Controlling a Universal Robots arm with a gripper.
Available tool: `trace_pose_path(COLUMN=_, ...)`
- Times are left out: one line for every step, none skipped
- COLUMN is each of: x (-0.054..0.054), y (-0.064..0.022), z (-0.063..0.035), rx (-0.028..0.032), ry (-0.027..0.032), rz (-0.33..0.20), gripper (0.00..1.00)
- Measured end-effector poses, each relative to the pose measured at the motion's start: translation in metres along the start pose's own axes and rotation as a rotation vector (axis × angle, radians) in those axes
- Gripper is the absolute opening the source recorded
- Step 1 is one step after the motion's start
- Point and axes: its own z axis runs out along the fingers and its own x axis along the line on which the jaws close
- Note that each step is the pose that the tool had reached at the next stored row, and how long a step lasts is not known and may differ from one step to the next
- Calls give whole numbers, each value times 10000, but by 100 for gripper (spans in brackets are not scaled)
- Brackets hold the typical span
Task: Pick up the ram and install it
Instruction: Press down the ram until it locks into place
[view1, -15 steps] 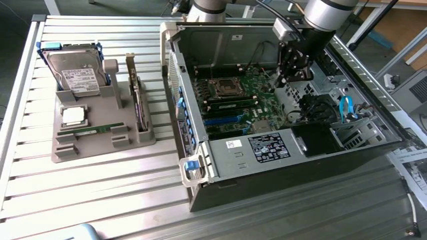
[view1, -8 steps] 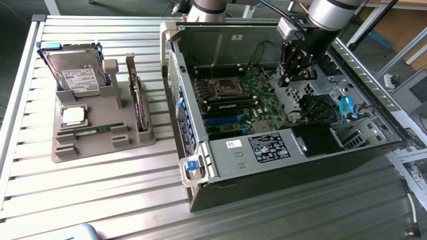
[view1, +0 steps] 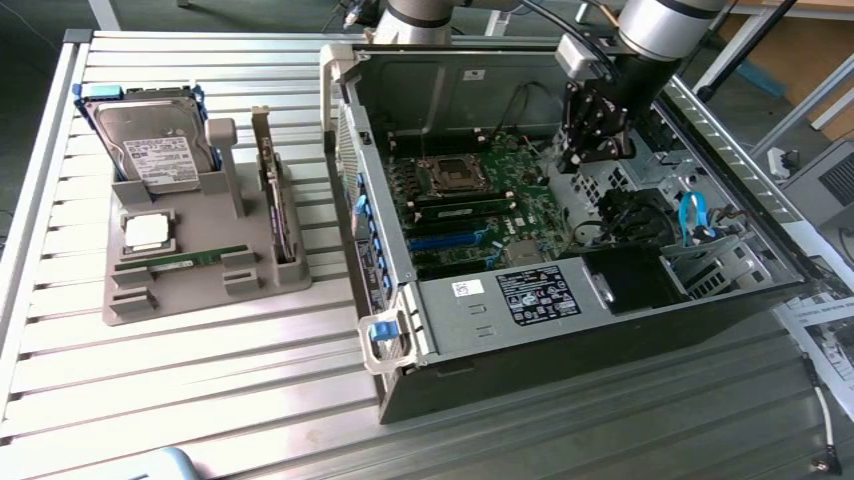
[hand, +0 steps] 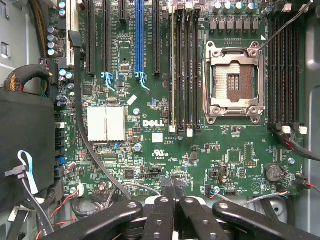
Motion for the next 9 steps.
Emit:
trace_pose_path(x=0, y=1, z=-4, rx=0, ry=4, rz=1, gripper=11)
trace_pose_path(x=0, y=2, z=-5, rx=0, ry=5, rz=2, gripper=11)
trace_pose_path(x=0, y=2, z=-9, rx=1, ry=9, rz=2, gripper=11)
trace_pose_path(x=0, y=3, z=-13, rx=0, ry=12, rz=2, gripper=11)
trace_pose_path(x=0, y=4, z=-18, rx=0, ry=16, rz=2, gripper=11)
trace_pose_path(x=0, y=4, z=-22, rx=0, ry=19, rz=2, gripper=11)
trace_pose_path(x=0, y=5, z=-27, rx=0, ry=21, rz=2, gripper=11)
trace_pose_path(x=0, y=5, z=-32, rx=1, ry=25, rz=2, gripper=11)
trace_pose_path(x=0, y=5, z=-38, rx=0, ry=28, rz=2, gripper=11)
